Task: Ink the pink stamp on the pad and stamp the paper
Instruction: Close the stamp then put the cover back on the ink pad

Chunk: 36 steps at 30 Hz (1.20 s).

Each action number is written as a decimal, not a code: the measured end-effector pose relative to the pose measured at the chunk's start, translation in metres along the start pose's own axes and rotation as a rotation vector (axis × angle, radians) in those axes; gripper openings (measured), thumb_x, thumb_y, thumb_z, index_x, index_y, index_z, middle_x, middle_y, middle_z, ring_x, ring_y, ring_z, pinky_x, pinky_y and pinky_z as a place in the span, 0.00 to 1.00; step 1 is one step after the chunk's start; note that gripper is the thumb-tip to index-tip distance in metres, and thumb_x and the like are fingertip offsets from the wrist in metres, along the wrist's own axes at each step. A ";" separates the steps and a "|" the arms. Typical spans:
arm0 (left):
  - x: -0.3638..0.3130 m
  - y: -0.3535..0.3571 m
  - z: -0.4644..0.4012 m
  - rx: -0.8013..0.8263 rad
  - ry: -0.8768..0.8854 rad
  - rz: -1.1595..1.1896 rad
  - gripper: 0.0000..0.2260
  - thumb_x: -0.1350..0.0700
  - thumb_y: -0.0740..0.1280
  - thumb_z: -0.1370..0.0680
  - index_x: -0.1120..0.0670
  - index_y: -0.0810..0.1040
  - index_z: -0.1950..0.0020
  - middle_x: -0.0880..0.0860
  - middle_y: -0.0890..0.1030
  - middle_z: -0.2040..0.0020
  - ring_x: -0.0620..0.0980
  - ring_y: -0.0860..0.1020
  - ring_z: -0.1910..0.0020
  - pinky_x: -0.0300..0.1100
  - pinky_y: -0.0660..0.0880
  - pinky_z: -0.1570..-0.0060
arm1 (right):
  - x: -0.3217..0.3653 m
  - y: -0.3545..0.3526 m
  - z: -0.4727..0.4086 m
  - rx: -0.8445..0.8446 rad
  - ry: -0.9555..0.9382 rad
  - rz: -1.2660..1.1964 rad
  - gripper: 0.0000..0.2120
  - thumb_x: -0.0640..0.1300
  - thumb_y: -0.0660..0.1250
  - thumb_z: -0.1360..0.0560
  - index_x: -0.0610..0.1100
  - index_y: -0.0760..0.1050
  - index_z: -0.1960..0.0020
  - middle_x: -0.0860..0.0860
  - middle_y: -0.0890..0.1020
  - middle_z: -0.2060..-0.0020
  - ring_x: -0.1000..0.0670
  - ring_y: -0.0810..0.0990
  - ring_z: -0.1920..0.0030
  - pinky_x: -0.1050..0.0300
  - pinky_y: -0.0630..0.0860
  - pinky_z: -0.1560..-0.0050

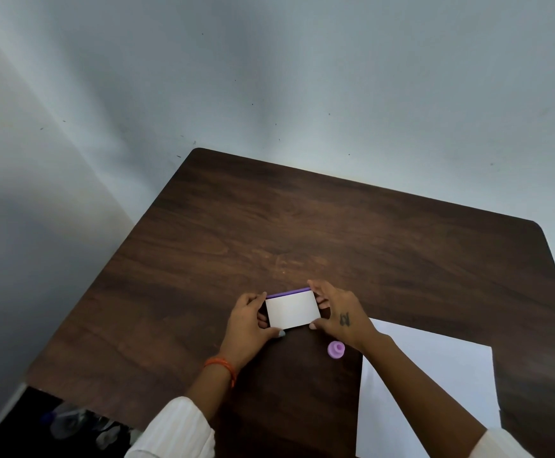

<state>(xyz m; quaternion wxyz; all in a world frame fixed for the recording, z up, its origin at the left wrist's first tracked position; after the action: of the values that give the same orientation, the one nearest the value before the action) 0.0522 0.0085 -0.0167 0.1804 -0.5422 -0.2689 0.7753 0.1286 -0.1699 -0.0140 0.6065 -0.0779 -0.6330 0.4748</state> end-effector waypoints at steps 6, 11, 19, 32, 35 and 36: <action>0.001 0.000 -0.004 0.003 -0.002 -0.009 0.36 0.58 0.78 0.37 0.56 0.67 0.32 0.51 0.68 0.40 0.44 0.75 0.58 0.32 0.74 0.56 | -0.001 -0.001 -0.004 0.030 0.017 0.009 0.41 0.41 0.77 0.38 0.47 0.61 0.30 0.45 0.78 0.40 0.51 0.78 0.47 0.61 0.74 0.48; 0.002 -0.001 -0.008 0.007 -0.014 -0.021 0.35 0.57 0.78 0.37 0.54 0.68 0.34 0.51 0.68 0.39 0.44 0.75 0.59 0.32 0.75 0.57 | -0.004 -0.005 -0.010 0.069 0.059 0.037 0.39 0.44 0.78 0.39 0.47 0.64 0.32 0.44 0.79 0.43 0.51 0.78 0.49 0.58 0.76 0.48; -0.003 -0.004 -0.011 0.011 -0.042 -0.002 0.34 0.58 0.79 0.41 0.56 0.71 0.38 0.53 0.69 0.40 0.48 0.77 0.59 0.47 0.79 0.50 | 0.000 -0.008 -0.014 0.152 0.051 0.225 0.38 0.50 0.75 0.37 0.51 0.62 0.31 0.44 0.78 0.45 0.48 0.75 0.49 0.56 0.72 0.49; -0.010 -0.011 -0.010 0.035 -0.084 -0.052 0.40 0.54 0.76 0.35 0.54 0.60 0.28 0.56 0.63 0.32 0.54 0.75 0.44 0.46 0.74 0.42 | 0.011 -0.017 -0.012 0.083 -0.021 0.188 0.38 0.51 0.74 0.35 0.50 0.61 0.30 0.49 0.63 0.27 0.45 0.73 0.38 0.51 0.71 0.38; -0.023 -0.022 -0.006 -0.100 0.034 -0.136 0.33 0.50 0.71 0.30 0.53 0.61 0.29 0.56 0.63 0.30 0.55 0.69 0.35 0.49 0.69 0.35 | 0.019 -0.030 -0.005 -0.067 -0.047 0.195 0.32 0.56 0.67 0.29 0.49 0.61 0.30 0.48 0.64 0.27 0.45 0.67 0.32 0.50 0.65 0.34; -0.028 -0.024 -0.006 -0.152 0.100 -0.159 0.31 0.50 0.69 0.28 0.53 0.61 0.29 0.56 0.63 0.29 0.55 0.66 0.32 0.48 0.67 0.33 | 0.019 -0.032 -0.004 -0.114 -0.065 0.197 0.30 0.57 0.64 0.28 0.49 0.61 0.30 0.48 0.64 0.27 0.45 0.65 0.30 0.49 0.64 0.33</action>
<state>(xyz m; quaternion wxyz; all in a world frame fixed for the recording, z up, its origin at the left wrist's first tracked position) 0.0673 0.0130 0.0175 0.2127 -0.5692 -0.3598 0.7081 0.1426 -0.1724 0.0210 0.5305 -0.1588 -0.6676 0.4976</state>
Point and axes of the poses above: each hand's wrist, its own z-axis away from the middle knuckle, its own y-axis out of the palm, x = y × z, the point moved 4 cm from there along -z, towards the middle knuckle
